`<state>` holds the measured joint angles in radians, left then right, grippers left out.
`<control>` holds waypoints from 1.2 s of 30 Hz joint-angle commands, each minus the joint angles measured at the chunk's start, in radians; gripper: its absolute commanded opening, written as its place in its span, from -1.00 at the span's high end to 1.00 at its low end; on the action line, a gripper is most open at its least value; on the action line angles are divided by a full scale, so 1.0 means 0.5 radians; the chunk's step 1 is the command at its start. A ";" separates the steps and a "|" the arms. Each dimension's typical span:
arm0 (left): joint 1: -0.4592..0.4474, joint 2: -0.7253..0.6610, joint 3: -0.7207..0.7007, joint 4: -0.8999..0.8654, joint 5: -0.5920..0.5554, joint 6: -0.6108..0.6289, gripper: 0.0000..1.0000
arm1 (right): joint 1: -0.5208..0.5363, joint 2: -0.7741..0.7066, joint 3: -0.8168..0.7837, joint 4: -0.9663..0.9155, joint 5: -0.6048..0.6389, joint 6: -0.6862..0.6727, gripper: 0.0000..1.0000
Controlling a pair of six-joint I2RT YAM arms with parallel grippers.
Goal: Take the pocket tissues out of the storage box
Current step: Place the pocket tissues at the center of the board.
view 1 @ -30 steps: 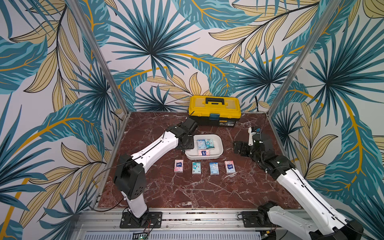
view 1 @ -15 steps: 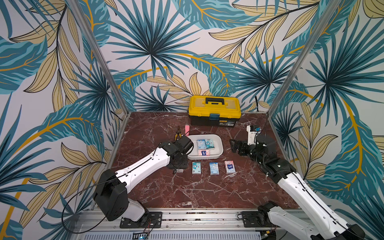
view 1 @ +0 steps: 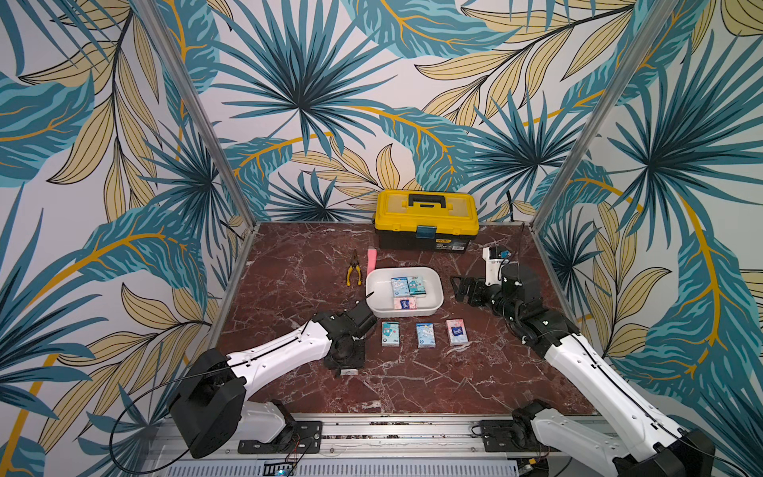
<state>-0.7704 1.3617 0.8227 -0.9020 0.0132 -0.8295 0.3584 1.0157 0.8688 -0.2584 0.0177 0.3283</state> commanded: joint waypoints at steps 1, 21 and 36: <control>-0.015 0.016 -0.099 0.193 0.060 -0.045 -0.02 | -0.009 0.005 0.017 0.049 -0.003 -0.014 -0.99; -0.015 0.182 -0.119 0.218 0.056 -0.050 -0.37 | -0.008 0.026 0.013 0.057 0.007 -0.009 -0.99; 0.089 -0.081 0.492 -0.183 -0.270 0.187 -1.00 | -0.013 -0.008 0.011 0.022 0.038 -0.011 -0.99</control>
<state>-0.7475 1.3281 0.9798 -0.9501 -0.0738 -0.7845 0.3576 1.0279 0.8688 -0.2512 0.0219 0.3283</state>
